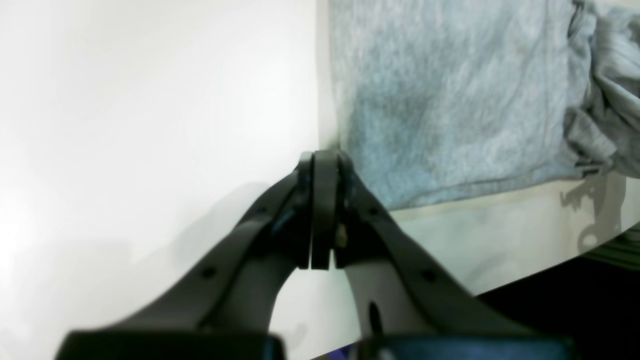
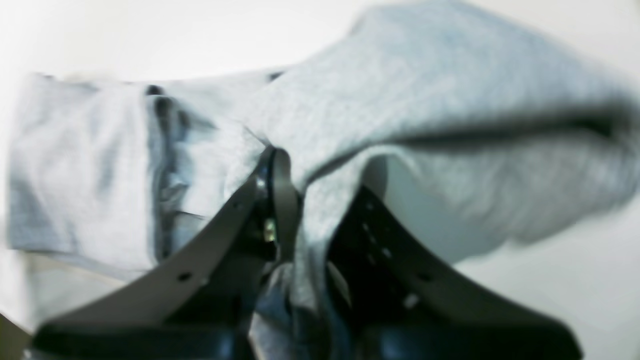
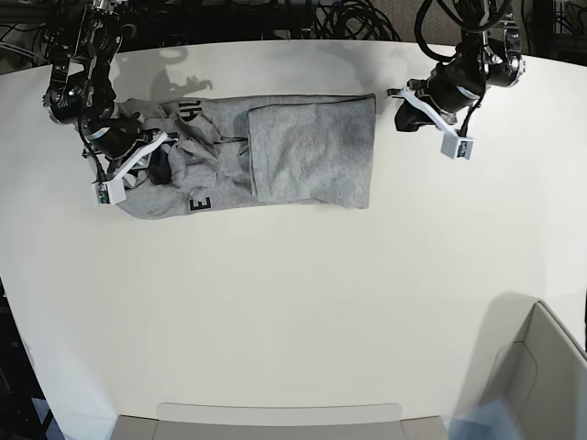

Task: Fold the T-shirt properly
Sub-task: 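Fold the right gripper's end over onto the folded stack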

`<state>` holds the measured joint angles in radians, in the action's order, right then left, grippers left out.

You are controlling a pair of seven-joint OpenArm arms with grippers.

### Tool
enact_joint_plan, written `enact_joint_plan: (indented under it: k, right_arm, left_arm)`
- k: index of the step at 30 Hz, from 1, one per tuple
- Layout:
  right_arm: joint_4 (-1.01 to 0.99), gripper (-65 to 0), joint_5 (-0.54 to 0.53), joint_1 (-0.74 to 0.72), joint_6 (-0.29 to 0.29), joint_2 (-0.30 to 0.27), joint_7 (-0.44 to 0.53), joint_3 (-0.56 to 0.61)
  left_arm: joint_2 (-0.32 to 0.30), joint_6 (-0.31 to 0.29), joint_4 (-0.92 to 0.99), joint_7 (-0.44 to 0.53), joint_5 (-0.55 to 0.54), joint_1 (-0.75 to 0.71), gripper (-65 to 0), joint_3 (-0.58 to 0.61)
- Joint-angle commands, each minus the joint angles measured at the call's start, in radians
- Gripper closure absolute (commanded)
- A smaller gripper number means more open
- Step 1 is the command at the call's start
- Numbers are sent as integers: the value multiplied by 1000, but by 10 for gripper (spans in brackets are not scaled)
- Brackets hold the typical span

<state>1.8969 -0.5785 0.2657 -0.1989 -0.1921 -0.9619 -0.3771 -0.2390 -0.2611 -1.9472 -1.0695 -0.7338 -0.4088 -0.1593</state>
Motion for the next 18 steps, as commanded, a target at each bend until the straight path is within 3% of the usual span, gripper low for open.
enact_joint_plan:
  k: [1,4,7,13,18]
  right_arm:
    - [37,0,-21,-12,19,0,25,30]
    - [65,0,-5,-26,82,3,25,129]
    - [74,0,108,-55,121,39,27,243]
    - [76,0,398,-113,126,165,27,427]
    - [59,0,590,-151,129,236,27,562]
  left_arm:
    - [-10,-2,-21,15,-16,-12,0,-3]
    - [-27,-2,-24,15,-16,-37,0,-4]
    - [-27,-2,-24,15,-16,-66,0,-46]
    - [-27,-2,-24,15,-16,-95,0,-156]
    - [-27,-2,-22,13,-16,-95,0,-178]
